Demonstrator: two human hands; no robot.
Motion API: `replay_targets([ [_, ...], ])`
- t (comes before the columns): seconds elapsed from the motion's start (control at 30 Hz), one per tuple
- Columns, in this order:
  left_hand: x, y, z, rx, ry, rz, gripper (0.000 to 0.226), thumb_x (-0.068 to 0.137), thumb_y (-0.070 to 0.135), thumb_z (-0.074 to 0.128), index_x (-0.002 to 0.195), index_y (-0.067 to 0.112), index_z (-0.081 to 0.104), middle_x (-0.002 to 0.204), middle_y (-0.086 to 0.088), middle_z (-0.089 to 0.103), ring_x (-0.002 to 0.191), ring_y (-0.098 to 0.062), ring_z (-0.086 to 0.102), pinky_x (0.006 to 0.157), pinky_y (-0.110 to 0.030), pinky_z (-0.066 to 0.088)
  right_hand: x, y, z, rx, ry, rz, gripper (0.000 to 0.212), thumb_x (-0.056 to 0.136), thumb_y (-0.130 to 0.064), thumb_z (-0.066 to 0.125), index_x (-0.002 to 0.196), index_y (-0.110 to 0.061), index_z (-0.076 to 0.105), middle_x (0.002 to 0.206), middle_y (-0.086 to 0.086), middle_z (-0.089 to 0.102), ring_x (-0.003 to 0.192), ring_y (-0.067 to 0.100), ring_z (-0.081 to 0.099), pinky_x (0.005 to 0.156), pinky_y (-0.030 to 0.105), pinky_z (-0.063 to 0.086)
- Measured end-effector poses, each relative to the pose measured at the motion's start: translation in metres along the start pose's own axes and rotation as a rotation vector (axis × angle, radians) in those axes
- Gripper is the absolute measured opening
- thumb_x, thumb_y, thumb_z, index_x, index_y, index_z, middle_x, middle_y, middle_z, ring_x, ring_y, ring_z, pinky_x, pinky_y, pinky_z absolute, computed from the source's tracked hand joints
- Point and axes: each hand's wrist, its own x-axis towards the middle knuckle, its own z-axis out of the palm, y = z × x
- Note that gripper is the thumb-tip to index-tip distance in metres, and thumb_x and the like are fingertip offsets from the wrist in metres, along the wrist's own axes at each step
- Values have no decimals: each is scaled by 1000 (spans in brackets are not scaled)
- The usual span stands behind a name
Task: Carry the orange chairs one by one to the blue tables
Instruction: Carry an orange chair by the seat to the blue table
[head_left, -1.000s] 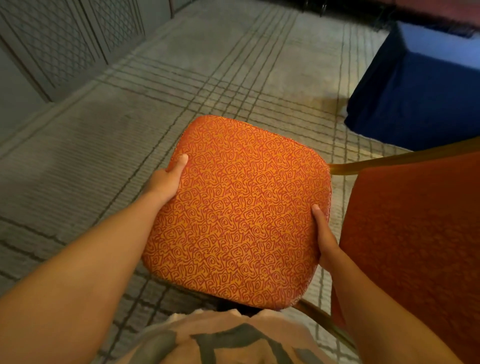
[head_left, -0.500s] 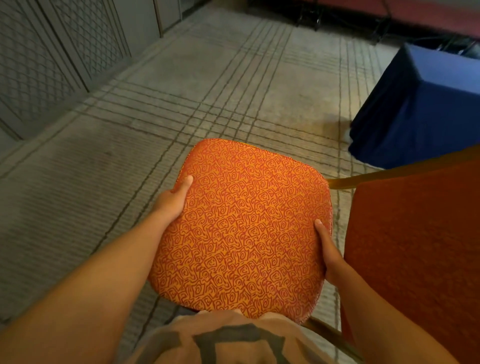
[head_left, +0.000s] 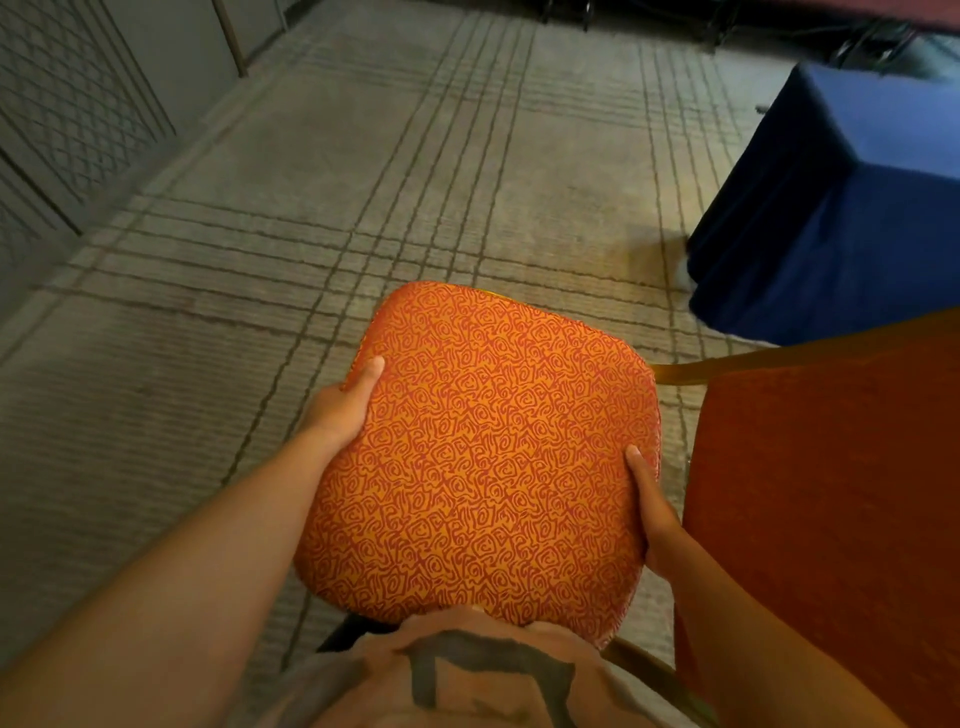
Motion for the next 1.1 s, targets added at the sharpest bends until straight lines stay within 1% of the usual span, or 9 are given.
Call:
replay_targets([
  [0.27, 174, 139, -40, 48, -6, 125, 92, 81, 80, 34, 124, 4, 62, 125, -25, 61, 118, -36, 57, 95, -37, 44, 81, -136, 103, 118, 15, -115, 107, 44, -85, 72, 132, -27, 58, 120, 5, 70, 110, 28, 66, 103, 51, 46],
  [0.4, 238, 203, -48, 94, -6, 185, 88, 85, 77, 33, 122, 3, 63, 123, -27, 61, 118, -37, 57, 94, -37, 44, 111, -202, 131, 146, 40, -162, 105, 47, -86, 71, 134, -29, 57, 122, 3, 69, 111, 27, 65, 103, 50, 46],
  [0.53, 302, 252, -41, 120, -49, 177, 94, 82, 81, 30, 121, 3, 63, 123, -25, 62, 116, -37, 57, 93, -37, 44, 151, -253, 147, 153, 65, -168, 105, 48, -86, 70, 135, -30, 56, 123, 3, 68, 112, 28, 64, 103, 52, 45],
  [0.63, 346, 276, -24, 94, -71, 152, 88, 83, 78, 34, 119, 3, 64, 121, -25, 62, 115, -36, 58, 91, -36, 44, 188, -288, 155, 175, 69, -151, 107, 47, -85, 71, 136, -29, 55, 122, 5, 69, 111, 30, 65, 103, 54, 45],
  [0.7, 381, 300, -12, 50, -69, 127, 86, 83, 77, 38, 120, 3, 64, 122, -25, 62, 115, -36, 58, 91, -36, 44, 218, -320, 164, 164, 68, -144, 110, 41, -86, 72, 132, -27, 56, 120, 6, 69, 110, 31, 64, 103, 54, 44],
  [0.83, 445, 367, -2, 43, -50, 137, 86, 83, 77, 39, 118, 3, 65, 121, -25, 62, 115, -36, 58, 92, -36, 44, 271, -397, 182, 155, 50, -171, 99, 47, -82, 67, 130, -29, 54, 120, 8, 66, 111, 32, 61, 102, 55, 44],
  [0.97, 503, 432, 12, 26, -71, 148, 85, 84, 76, 38, 123, 5, 62, 126, -24, 60, 119, -35, 56, 96, -35, 43, 316, -476, 189, 129, 34, -183, 121, 33, -85, 73, 137, -26, 51, 119, 6, 67, 110, 31, 62, 93, 48, 49],
  [1.03, 524, 454, 18, 38, -83, 134, 86, 84, 76, 37, 126, 5, 61, 128, -24, 58, 121, -35, 55, 97, -35, 42, 334, -506, 194, 130, 2, -186, 109, 48, -82, 69, 139, -26, 49, 117, 5, 66, 110, 31, 61, 87, 46, 49],
  [1.1, 546, 474, 22, 38, -84, 115, 86, 86, 74, 36, 128, 3, 59, 131, -25, 57, 122, -36, 53, 98, -35, 41, 349, -531, 199, 147, -1, -164, 94, 62, -78, 63, 138, -25, 49, 122, 8, 65, 112, 33, 60, 89, 48, 49],
])
